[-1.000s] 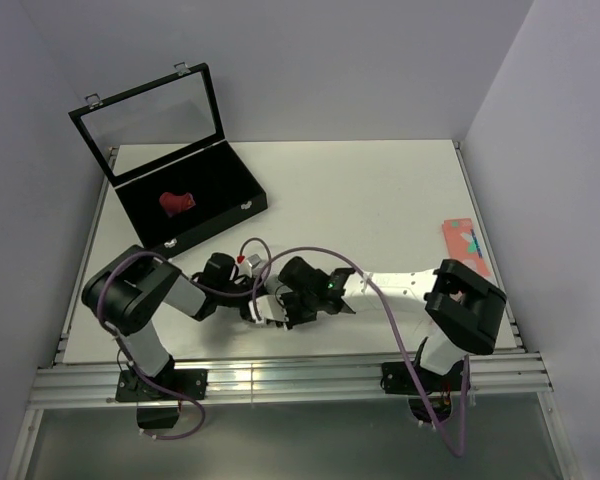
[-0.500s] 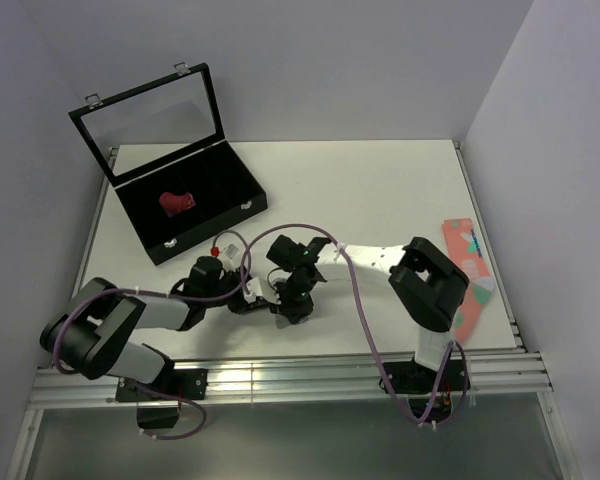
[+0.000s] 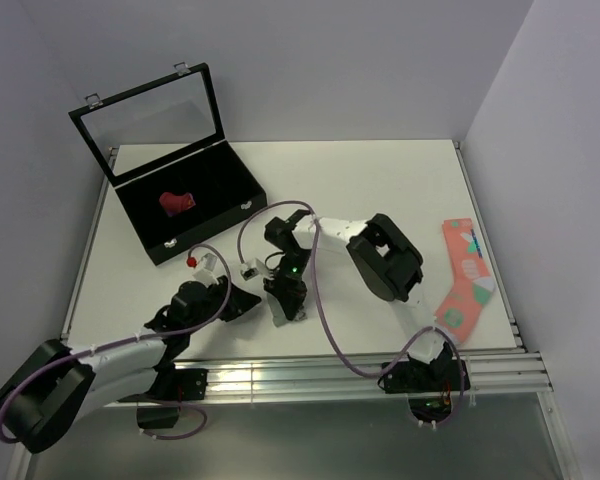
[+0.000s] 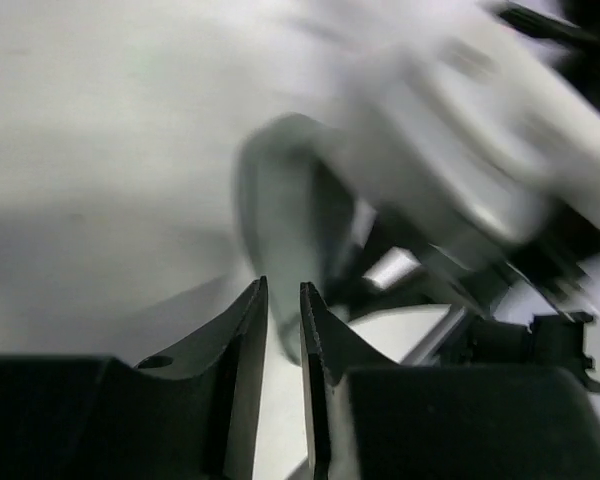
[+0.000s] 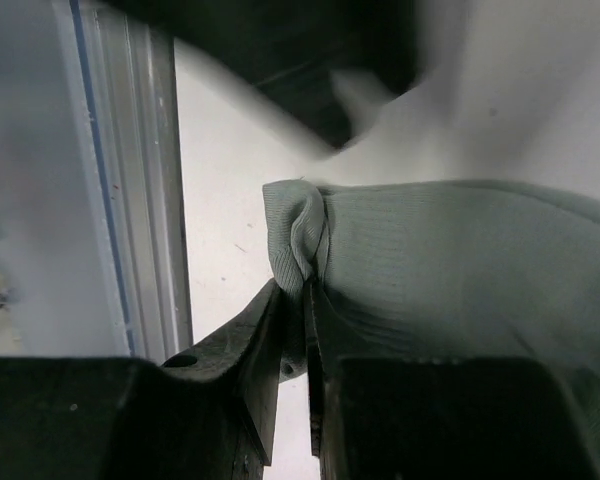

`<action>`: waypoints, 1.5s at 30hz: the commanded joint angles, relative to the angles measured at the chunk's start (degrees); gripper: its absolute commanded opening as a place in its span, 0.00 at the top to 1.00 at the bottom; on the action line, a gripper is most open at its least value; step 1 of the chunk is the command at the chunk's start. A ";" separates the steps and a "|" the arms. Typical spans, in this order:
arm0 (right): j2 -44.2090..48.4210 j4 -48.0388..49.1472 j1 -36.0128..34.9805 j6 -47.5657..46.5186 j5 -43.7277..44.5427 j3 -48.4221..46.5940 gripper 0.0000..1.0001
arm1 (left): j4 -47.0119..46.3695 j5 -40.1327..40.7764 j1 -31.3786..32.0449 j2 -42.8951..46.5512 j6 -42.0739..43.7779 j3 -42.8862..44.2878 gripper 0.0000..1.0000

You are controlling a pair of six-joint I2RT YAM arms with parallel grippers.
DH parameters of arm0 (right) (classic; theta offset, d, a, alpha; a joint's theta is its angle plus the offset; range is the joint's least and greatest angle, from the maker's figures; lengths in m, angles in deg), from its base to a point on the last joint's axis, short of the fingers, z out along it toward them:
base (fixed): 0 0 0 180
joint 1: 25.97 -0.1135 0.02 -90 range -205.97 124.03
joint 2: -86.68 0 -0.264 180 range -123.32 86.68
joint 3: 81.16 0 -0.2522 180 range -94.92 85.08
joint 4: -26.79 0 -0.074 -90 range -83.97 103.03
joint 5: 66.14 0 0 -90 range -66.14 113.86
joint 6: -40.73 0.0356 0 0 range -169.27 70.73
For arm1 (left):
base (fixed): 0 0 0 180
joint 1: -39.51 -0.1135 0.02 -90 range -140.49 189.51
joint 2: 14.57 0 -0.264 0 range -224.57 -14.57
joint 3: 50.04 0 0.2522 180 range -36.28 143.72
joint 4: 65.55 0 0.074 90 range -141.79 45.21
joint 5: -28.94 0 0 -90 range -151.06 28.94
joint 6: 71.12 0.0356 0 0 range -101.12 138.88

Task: Roll the socks
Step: Roll the sock at the center of the board.

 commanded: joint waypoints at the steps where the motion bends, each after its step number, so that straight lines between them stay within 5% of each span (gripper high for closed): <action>1: -4.16 -8.09 1.80 -1.55 -4.40 -5.97 0.82 | -1.07 7.21 4.65 5.01 2.86 -0.50 0.75; 7: -12.69 -21.34 3.91 -7.34 -8.00 -14.84 0.81 | -4.33 13.44 13.43 6.42 10.23 -1.29 0.72; 12: -15.95 -22.61 5.14 -8.15 -7.83 -16.53 0.81 | -9.16 17.32 20.30 0.20 14.90 0.46 0.64; 27: -15.42 -22.61 5.32 -8.23 -8.27 -16.00 0.81 | -17.68 13.99 20.65 -10.01 22.63 5.04 0.45; 45: -15.86 -22.61 5.59 -7.53 -8.54 -16.35 0.81 | -30.52 4.41 18.81 -24.78 23.60 5.03 0.52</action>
